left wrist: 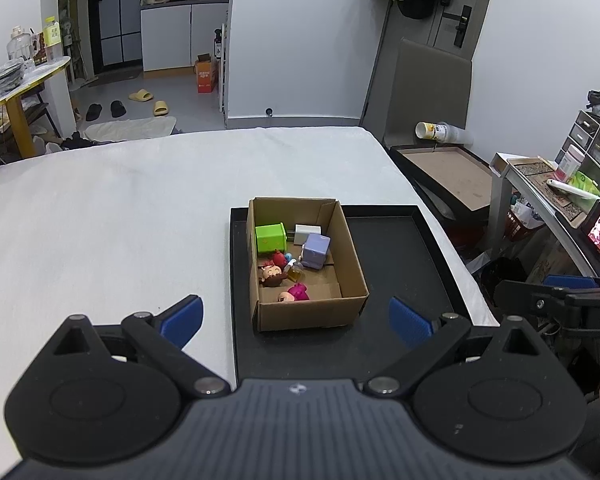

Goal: Organize rigid objects

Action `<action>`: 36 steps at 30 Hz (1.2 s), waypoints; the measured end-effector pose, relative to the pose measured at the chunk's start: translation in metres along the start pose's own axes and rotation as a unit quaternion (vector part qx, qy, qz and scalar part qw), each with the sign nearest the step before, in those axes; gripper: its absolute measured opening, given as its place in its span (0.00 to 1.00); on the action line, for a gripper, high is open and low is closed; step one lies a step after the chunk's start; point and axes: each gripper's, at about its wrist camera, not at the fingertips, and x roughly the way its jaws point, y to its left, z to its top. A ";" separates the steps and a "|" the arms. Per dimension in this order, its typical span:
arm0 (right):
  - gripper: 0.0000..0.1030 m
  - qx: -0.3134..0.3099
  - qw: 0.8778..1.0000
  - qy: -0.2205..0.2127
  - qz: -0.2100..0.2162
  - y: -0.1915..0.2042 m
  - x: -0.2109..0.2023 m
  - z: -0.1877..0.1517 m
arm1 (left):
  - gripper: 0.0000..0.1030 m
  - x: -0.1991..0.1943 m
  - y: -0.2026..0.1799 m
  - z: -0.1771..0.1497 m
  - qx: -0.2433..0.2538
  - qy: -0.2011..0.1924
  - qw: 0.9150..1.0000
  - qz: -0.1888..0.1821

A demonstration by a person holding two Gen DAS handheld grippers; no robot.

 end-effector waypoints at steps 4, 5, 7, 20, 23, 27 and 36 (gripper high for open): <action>1.00 0.000 1.000 0.000 0.000 0.000 0.000 0.000 | 0.96 0.000 0.000 0.000 -0.001 0.001 1.000 0.000; 1.00 0.000 1.000 0.000 0.001 0.000 0.000 0.000 | 0.96 0.000 0.000 0.000 -0.002 0.002 1.000 0.000; 1.00 0.000 1.000 0.000 -0.001 0.000 0.000 0.000 | 0.96 0.000 0.001 0.000 -0.003 0.002 1.000 0.000; 1.00 0.004 1.000 -0.001 -0.004 -0.002 0.002 -0.002 | 0.96 -0.001 0.001 0.000 -0.006 0.006 1.000 0.001; 1.00 0.004 1.000 0.000 -0.005 -0.002 0.002 -0.003 | 0.96 0.000 0.002 -0.001 -0.009 0.006 1.000 0.001; 1.00 0.004 1.000 0.001 -0.007 -0.002 0.002 -0.003 | 0.96 0.000 0.002 -0.001 -0.007 0.005 1.000 -0.001; 1.00 0.006 1.000 0.004 -0.009 -0.002 0.004 -0.002 | 0.96 0.002 0.002 -0.002 -0.007 0.006 1.000 -0.002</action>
